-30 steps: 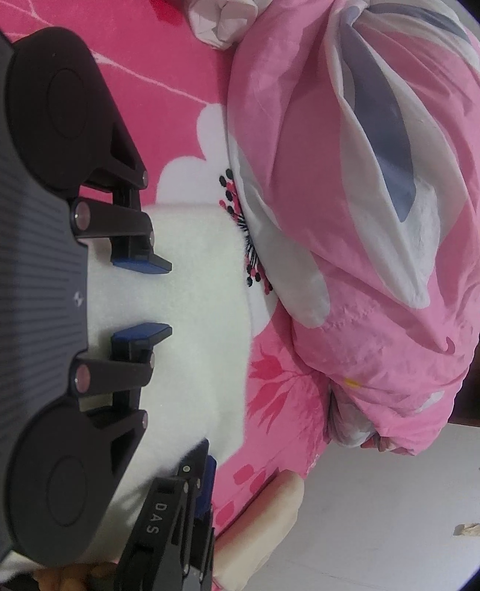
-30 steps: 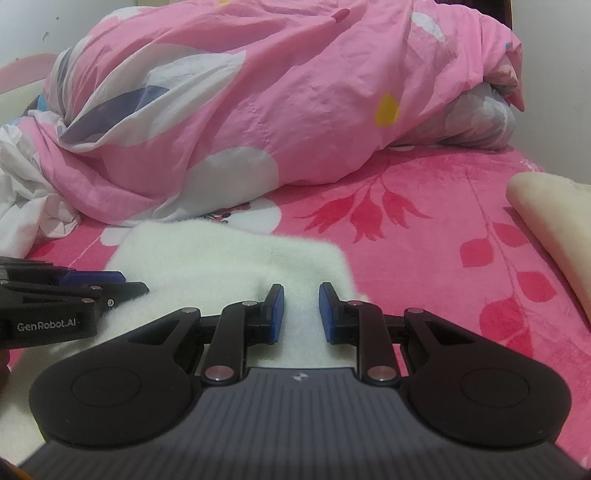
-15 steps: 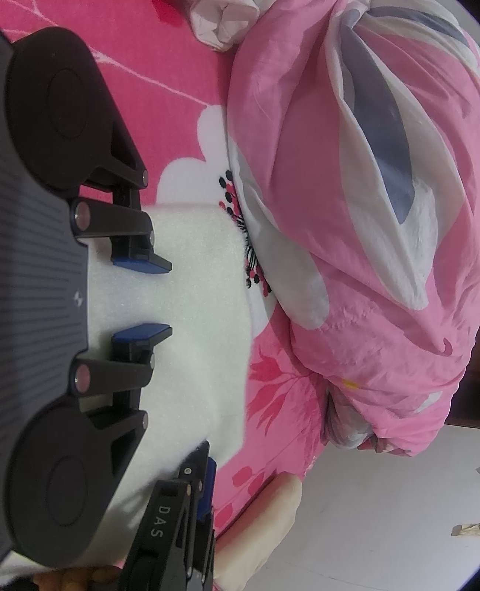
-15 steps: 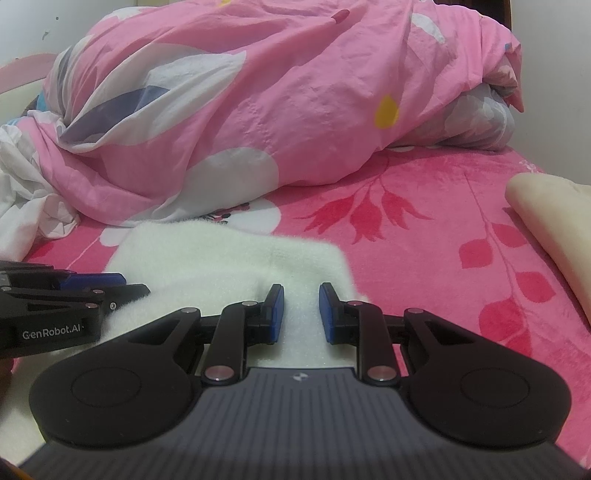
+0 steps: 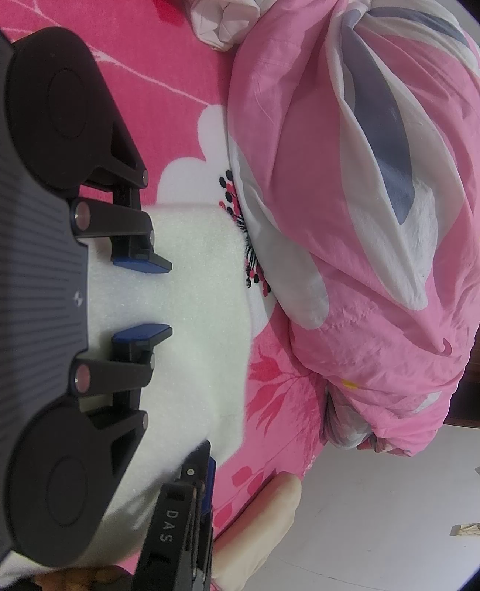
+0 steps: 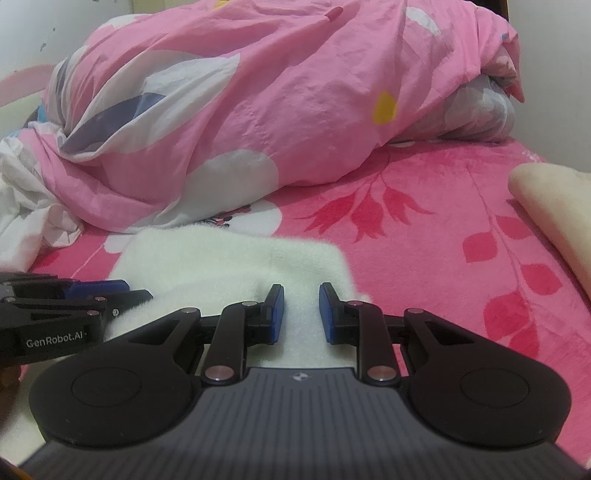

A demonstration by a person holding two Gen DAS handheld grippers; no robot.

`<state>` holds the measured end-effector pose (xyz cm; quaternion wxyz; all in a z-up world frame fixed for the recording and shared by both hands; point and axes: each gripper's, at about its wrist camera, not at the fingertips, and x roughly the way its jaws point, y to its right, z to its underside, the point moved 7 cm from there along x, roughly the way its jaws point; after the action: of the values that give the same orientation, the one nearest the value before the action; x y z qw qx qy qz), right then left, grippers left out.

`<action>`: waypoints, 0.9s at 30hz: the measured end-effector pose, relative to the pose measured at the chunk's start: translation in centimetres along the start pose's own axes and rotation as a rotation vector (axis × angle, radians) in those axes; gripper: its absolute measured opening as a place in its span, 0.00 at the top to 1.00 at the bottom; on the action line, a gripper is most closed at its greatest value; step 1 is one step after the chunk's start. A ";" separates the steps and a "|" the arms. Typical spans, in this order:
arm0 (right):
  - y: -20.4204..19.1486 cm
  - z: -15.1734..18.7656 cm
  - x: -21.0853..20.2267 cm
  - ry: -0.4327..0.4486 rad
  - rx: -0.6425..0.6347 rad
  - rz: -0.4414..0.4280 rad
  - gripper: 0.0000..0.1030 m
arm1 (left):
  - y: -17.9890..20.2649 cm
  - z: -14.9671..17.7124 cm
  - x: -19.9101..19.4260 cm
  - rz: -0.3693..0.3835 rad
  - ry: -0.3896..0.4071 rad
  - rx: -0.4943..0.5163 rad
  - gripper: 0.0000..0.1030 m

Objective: Fold clothes

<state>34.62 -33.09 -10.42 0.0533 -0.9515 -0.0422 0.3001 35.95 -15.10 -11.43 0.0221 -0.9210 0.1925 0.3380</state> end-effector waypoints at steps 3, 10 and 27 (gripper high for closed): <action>0.2 0.0 0.1 -0.002 0.018 -0.010 0.81 | 0.0 0.0 0.0 0.000 0.000 0.000 0.69; 0.2 0.0 0.1 -0.003 0.023 -0.011 0.81 | 0.0 0.0 0.0 0.001 0.002 -0.002 0.69; 0.5 0.0 0.3 0.004 0.051 -0.020 0.81 | 0.0 0.0 0.0 0.003 0.003 -0.002 0.69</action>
<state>34.84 -33.54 -10.67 0.0805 -0.9500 -0.0438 0.2986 35.93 -15.05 -11.40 0.0205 -0.9213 0.1937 0.3367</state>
